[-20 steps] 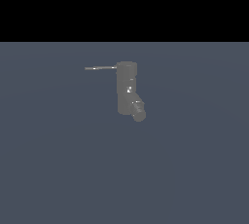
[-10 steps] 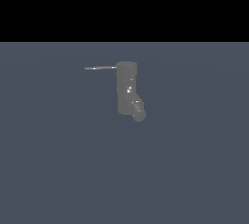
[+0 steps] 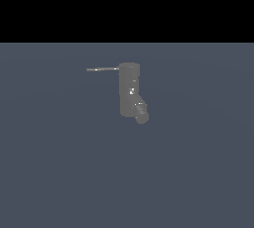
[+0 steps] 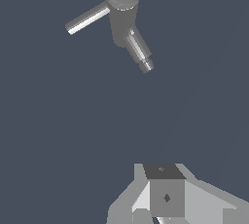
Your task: Turn on the faucet by rotating a designated handle.
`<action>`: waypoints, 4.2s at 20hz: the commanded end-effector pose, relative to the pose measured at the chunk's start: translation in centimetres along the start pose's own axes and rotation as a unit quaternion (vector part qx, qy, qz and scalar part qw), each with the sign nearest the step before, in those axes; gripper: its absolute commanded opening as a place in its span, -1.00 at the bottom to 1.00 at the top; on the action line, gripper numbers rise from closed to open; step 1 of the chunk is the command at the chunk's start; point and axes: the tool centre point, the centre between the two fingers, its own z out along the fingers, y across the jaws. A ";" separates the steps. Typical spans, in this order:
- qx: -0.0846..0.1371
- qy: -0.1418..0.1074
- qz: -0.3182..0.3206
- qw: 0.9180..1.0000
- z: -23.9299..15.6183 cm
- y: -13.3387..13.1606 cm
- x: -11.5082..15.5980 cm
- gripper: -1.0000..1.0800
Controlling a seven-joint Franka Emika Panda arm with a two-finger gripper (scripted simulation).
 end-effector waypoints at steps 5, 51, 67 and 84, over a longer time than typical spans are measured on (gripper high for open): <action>0.002 -0.001 0.065 0.998 2.9 -3.5 2.0 -1.00; 0.005 0.001 0.471 0.882 21.4 -16.0 24.4 -1.00; 0.005 0.000 0.490 0.872 22.3 -15.6 25.2 -1.00; 0.005 0.000 0.490 0.872 22.3 -13.0 21.3 -1.00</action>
